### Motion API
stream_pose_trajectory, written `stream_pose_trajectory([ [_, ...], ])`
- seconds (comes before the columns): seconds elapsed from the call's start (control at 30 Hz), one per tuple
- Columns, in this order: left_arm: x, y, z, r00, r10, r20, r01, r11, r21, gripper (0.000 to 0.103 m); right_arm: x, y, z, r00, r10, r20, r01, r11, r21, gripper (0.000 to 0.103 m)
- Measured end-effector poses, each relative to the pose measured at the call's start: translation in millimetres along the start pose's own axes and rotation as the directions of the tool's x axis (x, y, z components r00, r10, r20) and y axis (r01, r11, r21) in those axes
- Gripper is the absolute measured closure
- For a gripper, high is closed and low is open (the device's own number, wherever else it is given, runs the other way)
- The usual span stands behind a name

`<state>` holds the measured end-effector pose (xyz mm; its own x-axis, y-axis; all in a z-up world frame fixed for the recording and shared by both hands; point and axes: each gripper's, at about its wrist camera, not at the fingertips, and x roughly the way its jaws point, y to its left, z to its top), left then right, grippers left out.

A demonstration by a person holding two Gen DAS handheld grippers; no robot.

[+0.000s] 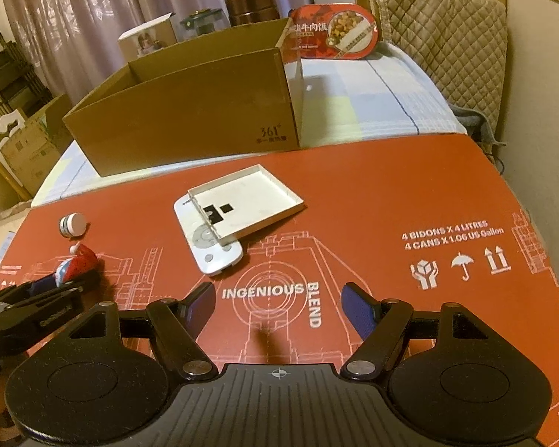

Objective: Organize rigid objects
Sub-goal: 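Grasp the red-and-blue Doraemon figure with the left tool, then grasp the white square tray with the right tool while the left tool holds the figure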

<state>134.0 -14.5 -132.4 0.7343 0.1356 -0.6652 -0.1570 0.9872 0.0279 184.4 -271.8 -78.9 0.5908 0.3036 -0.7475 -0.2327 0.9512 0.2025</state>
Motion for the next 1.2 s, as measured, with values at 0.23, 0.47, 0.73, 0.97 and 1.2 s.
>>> stream_pose_trajectory([
  [0.23,-3,2,14,0.999,-0.044,0.022,0.044,0.999,0.03,0.063,15,-2,16,1.0,0.028,0.004,-0.028,0.998,-0.047,0.031],
  [0.47,4,2,33,0.995,-0.098,0.026,0.096,0.993,0.073,0.063,36,-2,40,0.998,0.056,0.006,-0.055,0.99,-0.131,0.031],
  [0.73,17,-2,46,0.991,-0.129,0.036,0.124,0.986,0.115,0.063,72,-2,68,0.991,0.123,-0.05,-0.132,0.953,-0.271,0.031],
  [0.97,25,-3,45,0.99,-0.138,0.024,0.134,0.985,0.11,0.063,94,2,78,0.978,0.192,-0.086,-0.21,0.926,-0.313,0.002],
  [1.2,29,-1,45,0.99,-0.142,0.017,0.14,0.986,0.094,0.063,112,6,82,0.969,0.209,-0.134,-0.243,0.908,-0.342,0.002],
])
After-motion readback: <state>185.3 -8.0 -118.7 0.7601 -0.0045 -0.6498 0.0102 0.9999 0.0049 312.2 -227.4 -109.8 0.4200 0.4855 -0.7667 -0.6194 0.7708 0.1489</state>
